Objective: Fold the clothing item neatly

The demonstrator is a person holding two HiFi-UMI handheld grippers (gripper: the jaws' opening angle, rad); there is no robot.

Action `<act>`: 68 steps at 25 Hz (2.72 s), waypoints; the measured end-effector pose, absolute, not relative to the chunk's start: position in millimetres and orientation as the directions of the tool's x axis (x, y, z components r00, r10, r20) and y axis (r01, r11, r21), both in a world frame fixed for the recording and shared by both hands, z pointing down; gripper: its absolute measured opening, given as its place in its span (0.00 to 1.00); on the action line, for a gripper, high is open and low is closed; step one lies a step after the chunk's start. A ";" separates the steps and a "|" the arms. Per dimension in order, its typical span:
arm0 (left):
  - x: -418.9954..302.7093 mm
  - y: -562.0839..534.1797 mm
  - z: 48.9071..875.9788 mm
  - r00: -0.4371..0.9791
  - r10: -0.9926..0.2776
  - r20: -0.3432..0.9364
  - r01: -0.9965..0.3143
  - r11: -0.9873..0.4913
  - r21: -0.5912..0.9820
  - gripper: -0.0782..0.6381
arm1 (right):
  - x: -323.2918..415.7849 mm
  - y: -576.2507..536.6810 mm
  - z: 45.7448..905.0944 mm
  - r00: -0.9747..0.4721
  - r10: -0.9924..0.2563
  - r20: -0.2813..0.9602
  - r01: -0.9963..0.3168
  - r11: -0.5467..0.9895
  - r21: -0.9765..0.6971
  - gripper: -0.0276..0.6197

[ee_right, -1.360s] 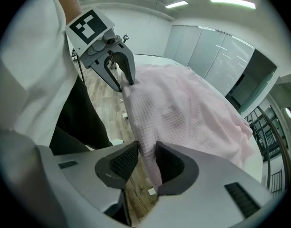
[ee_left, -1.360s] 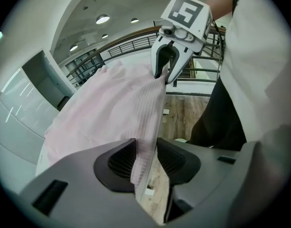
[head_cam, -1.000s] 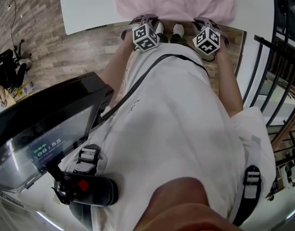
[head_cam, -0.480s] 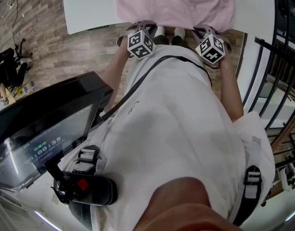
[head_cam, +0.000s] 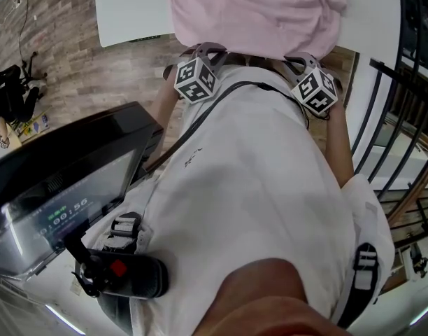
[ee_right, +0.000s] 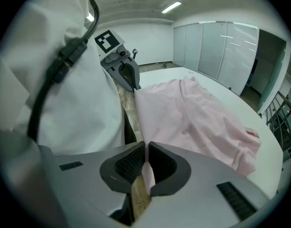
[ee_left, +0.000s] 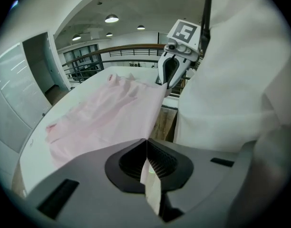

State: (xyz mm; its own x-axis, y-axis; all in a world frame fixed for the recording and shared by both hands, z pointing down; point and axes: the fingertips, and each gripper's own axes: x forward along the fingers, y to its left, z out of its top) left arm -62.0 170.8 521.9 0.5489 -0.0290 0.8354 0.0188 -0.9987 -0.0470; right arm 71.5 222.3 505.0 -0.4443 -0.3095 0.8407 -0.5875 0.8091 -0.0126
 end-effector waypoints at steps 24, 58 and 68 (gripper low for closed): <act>32.1 29.0 397.2 0.594 -0.334 0.732 0.159 -0.843 -0.514 0.12 | 174.4 89.1 384.9 -0.028 -0.705 0.709 -0.595 0.582 0.555 0.09; 34.4 40.7 386.8 0.652 -0.492 0.576 0.038 -0.738 -0.674 0.33 | 48.3 200.5 395.3 -0.396 -0.577 0.715 -0.649 0.726 0.226 0.34; 34.3 128.4 458.7 0.563 -0.244 0.790 0.296 -0.832 -0.468 0.32 | 98.2 171.8 437.1 -0.088 -0.726 0.682 -0.696 0.535 0.479 0.06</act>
State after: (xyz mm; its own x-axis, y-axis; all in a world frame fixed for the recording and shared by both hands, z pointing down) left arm 34.3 128.4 458.7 0.5630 -0.2438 0.7896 0.2962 -0.8325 -0.4683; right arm 98.2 171.8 437.1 -0.0877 -0.7259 0.6822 -0.6959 0.5347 0.4795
